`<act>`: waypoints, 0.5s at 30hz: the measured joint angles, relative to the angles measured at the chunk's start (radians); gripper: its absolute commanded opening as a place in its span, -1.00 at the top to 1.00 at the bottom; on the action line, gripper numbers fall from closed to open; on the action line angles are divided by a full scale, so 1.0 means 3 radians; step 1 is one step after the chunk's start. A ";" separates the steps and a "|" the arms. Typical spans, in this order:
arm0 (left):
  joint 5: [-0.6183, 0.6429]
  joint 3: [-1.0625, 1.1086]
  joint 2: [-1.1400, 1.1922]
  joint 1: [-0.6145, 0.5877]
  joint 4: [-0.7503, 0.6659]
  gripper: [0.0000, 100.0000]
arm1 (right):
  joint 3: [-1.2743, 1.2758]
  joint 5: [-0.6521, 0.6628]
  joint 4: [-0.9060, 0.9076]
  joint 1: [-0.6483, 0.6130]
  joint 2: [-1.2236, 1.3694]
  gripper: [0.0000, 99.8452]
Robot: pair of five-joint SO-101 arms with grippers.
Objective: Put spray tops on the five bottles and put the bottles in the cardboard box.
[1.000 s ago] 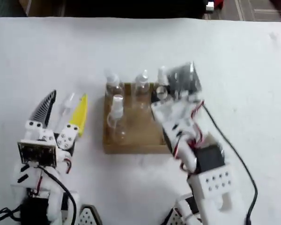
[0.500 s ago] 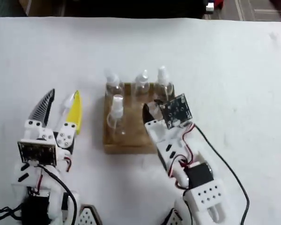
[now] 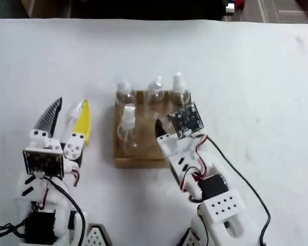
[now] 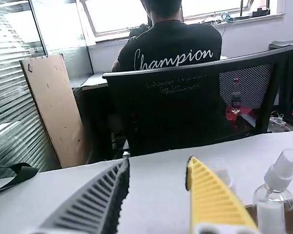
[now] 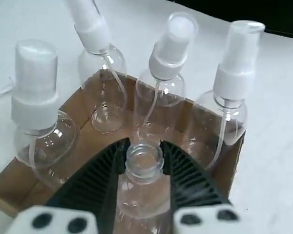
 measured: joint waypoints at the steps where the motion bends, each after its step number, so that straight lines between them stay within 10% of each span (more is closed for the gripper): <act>1: 0.0000 0.0000 0.0000 0.0000 0.0000 0.65 | 0.0010 0.0000 -0.0015 0.0000 0.0000 0.97; 15: 0.0000 0.0000 0.0000 0.0000 0.0000 0.65 | 0.0010 0.0000 -0.0026 -0.0005 0.0000 0.72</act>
